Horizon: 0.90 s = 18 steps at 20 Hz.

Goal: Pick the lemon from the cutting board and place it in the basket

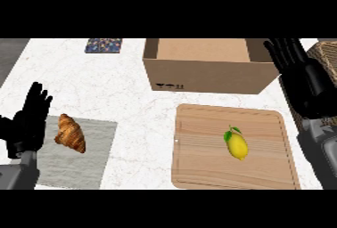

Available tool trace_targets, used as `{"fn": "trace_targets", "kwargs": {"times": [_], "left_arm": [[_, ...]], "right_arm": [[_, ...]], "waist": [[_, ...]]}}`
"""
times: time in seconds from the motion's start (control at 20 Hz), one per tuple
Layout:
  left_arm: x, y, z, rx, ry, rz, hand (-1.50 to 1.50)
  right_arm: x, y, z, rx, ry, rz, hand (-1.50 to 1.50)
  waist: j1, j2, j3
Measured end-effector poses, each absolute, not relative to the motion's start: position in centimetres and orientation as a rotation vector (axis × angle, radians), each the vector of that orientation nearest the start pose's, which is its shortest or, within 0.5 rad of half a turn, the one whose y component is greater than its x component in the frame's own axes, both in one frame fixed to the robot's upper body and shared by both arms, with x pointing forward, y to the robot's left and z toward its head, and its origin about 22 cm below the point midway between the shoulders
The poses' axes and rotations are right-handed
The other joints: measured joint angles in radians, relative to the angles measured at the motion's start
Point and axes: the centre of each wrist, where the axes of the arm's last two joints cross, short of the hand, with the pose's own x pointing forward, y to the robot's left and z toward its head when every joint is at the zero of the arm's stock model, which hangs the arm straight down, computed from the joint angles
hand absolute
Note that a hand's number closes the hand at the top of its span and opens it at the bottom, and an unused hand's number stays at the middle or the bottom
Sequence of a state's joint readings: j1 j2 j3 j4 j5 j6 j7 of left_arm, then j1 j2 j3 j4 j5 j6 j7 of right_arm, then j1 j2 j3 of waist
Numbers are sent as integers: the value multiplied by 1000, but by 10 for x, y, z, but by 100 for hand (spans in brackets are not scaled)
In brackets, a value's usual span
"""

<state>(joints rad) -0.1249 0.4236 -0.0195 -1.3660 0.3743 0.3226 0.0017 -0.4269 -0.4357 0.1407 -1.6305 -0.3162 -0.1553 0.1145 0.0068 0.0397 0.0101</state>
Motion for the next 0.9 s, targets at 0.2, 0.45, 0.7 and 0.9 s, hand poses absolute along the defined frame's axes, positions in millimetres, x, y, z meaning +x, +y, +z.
{"fn": "trace_targets", "kwargs": {"times": [0.2,0.45,0.7,0.9], "left_arm": [[281,325,26,293,-1475,120,0],[288,312,32,230,-1460,-15,0],[289,316,34,204,-1417,-56,0],[285,319,36,199,-1393,-65,0]], "right_arm": [[333,-246,145,218,-1895,281,150],[334,-221,160,465,-1995,719,-150],[301,-181,120,553,-2072,1049,-150],[270,-152,100,489,-2103,1113,-150]], "waist": [[9,-16,-4],[35,-18,-5],[11,-31,-7],[-1,-39,-9]]}}
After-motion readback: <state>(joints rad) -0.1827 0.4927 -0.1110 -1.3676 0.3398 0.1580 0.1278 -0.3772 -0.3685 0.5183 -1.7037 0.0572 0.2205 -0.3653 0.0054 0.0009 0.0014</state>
